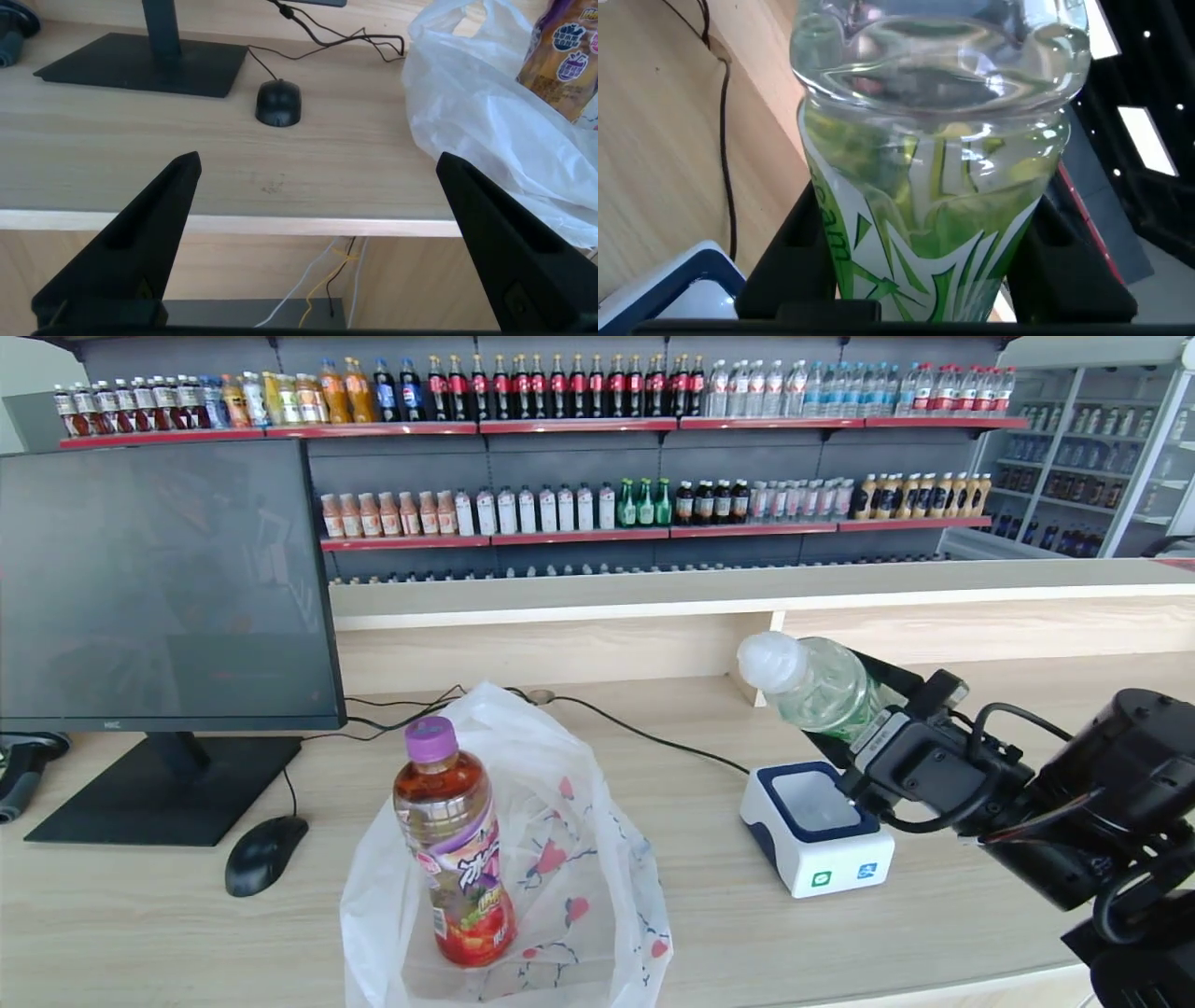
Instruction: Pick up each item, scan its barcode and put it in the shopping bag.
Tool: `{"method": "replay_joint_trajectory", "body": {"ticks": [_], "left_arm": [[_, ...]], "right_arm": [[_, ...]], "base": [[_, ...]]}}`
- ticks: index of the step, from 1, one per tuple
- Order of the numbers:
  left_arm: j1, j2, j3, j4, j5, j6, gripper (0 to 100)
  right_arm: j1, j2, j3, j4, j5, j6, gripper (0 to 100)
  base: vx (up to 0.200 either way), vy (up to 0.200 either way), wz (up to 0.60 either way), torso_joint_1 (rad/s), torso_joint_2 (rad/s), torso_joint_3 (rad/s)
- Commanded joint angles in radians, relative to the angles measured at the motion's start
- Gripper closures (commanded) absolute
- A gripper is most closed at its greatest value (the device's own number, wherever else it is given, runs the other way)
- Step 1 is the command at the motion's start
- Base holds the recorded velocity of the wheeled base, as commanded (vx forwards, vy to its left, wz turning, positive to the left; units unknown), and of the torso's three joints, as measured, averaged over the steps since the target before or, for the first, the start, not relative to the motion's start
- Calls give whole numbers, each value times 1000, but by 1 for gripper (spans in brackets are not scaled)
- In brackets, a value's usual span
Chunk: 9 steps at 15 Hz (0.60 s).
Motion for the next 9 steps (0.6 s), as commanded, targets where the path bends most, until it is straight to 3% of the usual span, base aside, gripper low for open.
{"method": "replay_joint_trajectory", "body": {"ticks": [1, 9], "left_arm": [[-1, 0, 0, 0, 0, -1, 0], [-1, 0, 0, 0, 0, -2, 0]], "right_arm": [[28, -4, 15, -1, 27, -53, 100], [157, 22, 109, -1, 62, -191, 100]], "base": [[0, 0, 0, 0, 0, 0], [0, 0, 0, 0, 0, 0]]}}
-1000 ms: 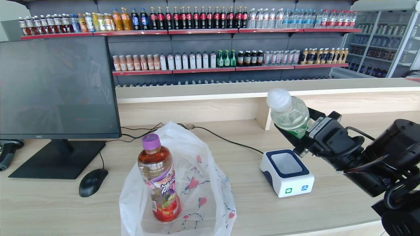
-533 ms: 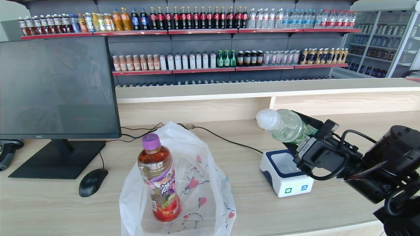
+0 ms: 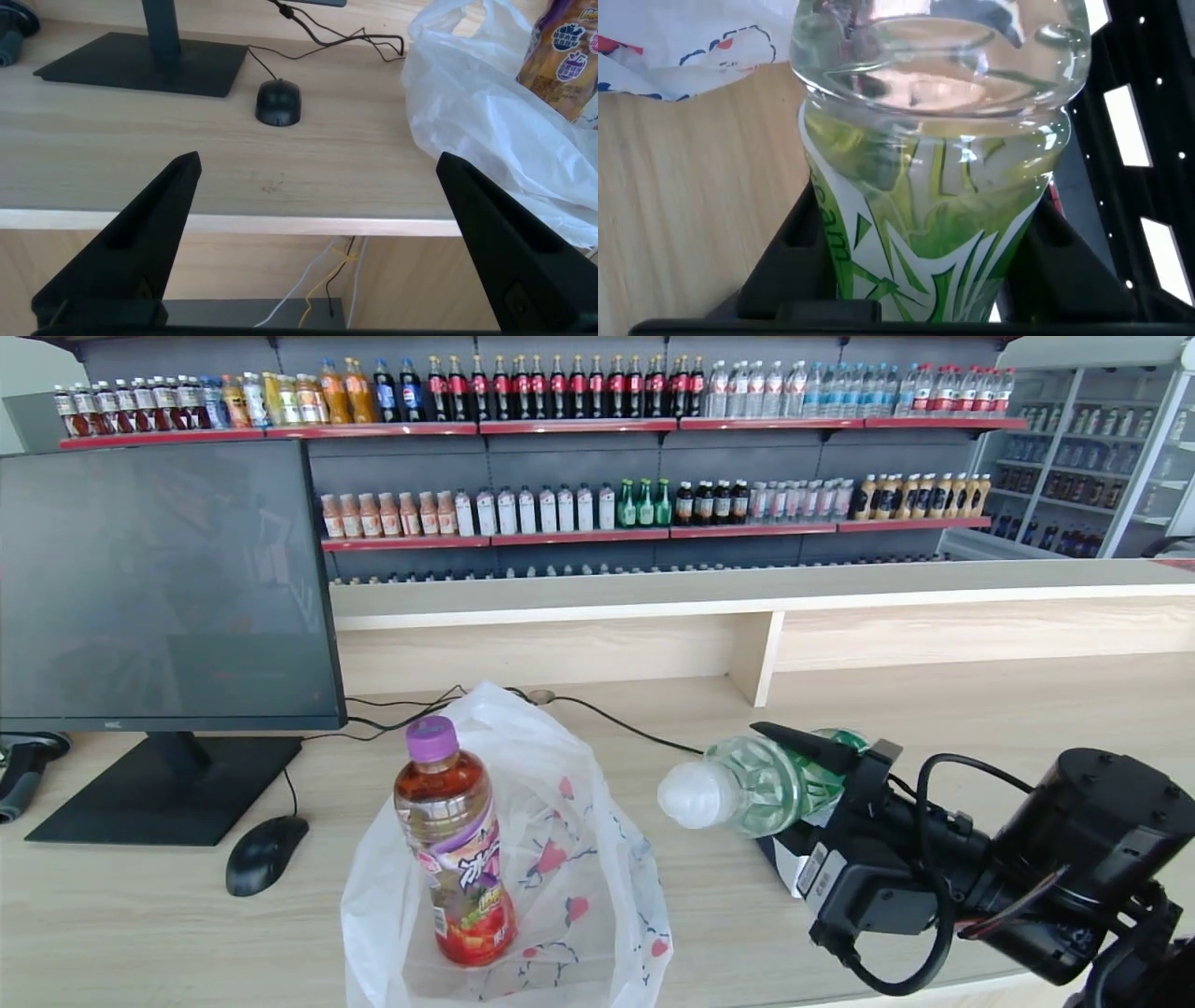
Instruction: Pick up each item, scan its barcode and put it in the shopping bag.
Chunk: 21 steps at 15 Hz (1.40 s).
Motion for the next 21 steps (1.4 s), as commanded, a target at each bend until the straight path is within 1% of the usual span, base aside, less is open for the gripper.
{"method": "replay_joint_trajectory", "body": {"ticks": [1, 3, 5, 8, 11, 12, 14, 16, 21], "left_arm": [[0, 0, 0, 0, 0, -1, 0], [0, 0, 0, 0, 0, -1, 0], [0, 0, 0, -2, 0, -1, 0], [0, 0, 0, -2, 0, -3, 0], [0, 0, 0, -2, 0, -3, 0], [0, 0, 0, -2, 0, -3, 0], [0, 0, 0, -2, 0, -3, 0], [0, 0, 0, -2, 0, -3, 0], [0, 0, 0, -2, 0, -3, 0]], "right_arm": [[10, 4, 24, -1, -1, -15, 100], [10, -3, 53, -1, -1, -50, 100], [-4, -3, 67, -1, -1, -52, 100], [-15, 2, 58, -1, 7, -85, 100], [-43, 2, 52, -1, 44, -122, 100], [-72, 1, 52, -1, 76, -145, 100], [-90, 7, 52, -1, 108, -171, 100], [-90, 51, 43, -1, 154, -178, 100], [-90, 65, 15, -1, 187, -178, 100]], "base": [[0, 0, 0, 0, 0, 0], [0, 0, 0, 0, 0, 0], [0, 0, 0, 0, 0, 0], [0, 0, 0, 0, 0, 0], [0, 0, 0, 0, 0, 0], [0, 0, 0, 0, 0, 0], [0, 0, 0, 0, 0, 0], [0, 0, 0, 0, 0, 0], [0, 0, 0, 0, 0, 0]]}}
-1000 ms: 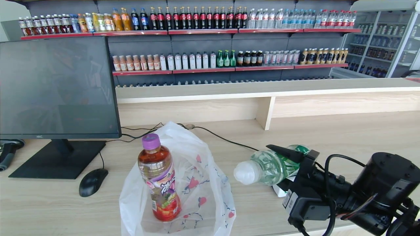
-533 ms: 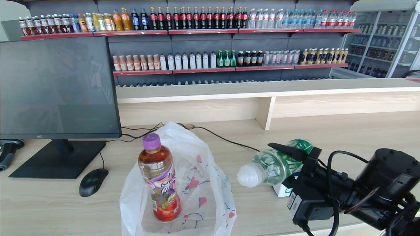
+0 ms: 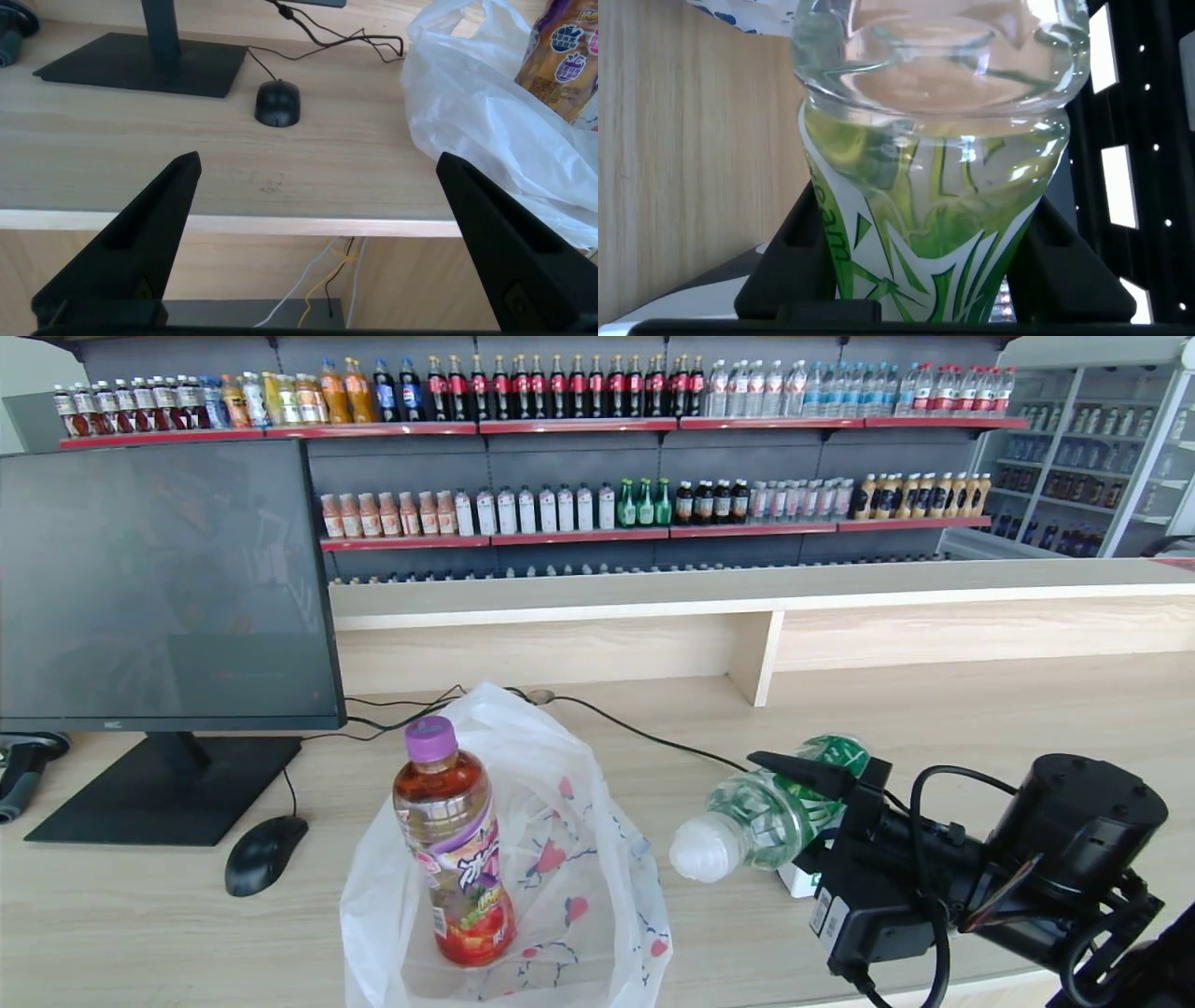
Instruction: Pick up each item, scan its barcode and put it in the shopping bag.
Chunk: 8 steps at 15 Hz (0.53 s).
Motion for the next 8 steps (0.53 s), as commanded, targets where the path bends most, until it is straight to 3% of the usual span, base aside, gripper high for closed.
{"method": "replay_joint_trajectory", "body": {"ticks": [1, 8], "left_arm": [[0, 0, 0, 0, 0, 0, 0], [1, 0, 0, 0, 0, -2, 0]], "right_arm": [[0, 5, -5, -1, 0, -1, 100], [0, 2, 6, -1, 2, -1, 100]], "base": [[0, 0, 0, 0, 0, 0], [0, 0, 0, 0, 0, 0]]}}
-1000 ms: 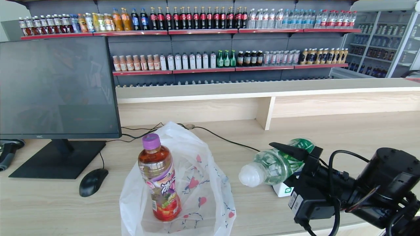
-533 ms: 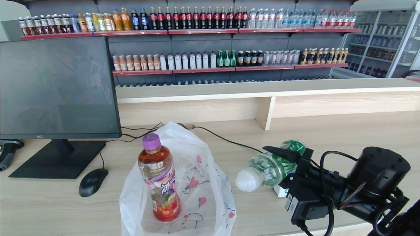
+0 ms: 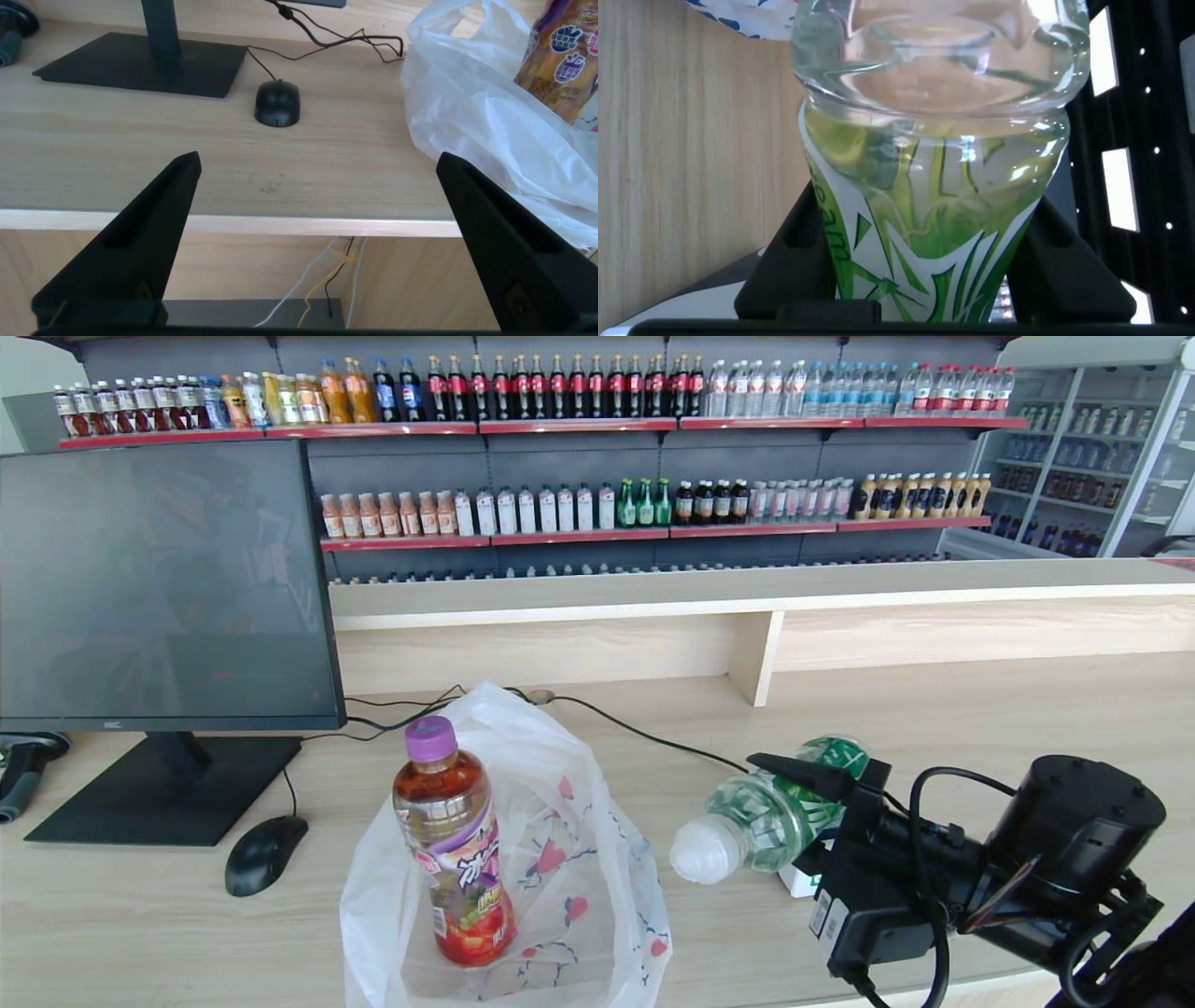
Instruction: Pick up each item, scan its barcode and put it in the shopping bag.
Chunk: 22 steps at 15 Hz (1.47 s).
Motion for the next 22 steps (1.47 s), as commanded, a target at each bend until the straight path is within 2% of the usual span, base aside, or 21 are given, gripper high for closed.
{"method": "replay_joint_trajectory", "body": {"ticks": [1, 18, 22], "left_arm": [[1, 0, 0, 0, 0, -1, 0], [-1, 0, 0, 0, 0, 1, 0], [-1, 0, 0, 0, 0, 1, 0]], "right_arm": [[-1, -2, 4, -1, -1, -1, 100], [2, -46, 0, -1, 32, 58, 100], [10, -94, -8, -1, 31, 128, 100]], "base": [[0, 0, 0, 0, 0, 0], [0, 0, 0, 0, 0, 0], [0, 0, 0, 0, 0, 0]]}}
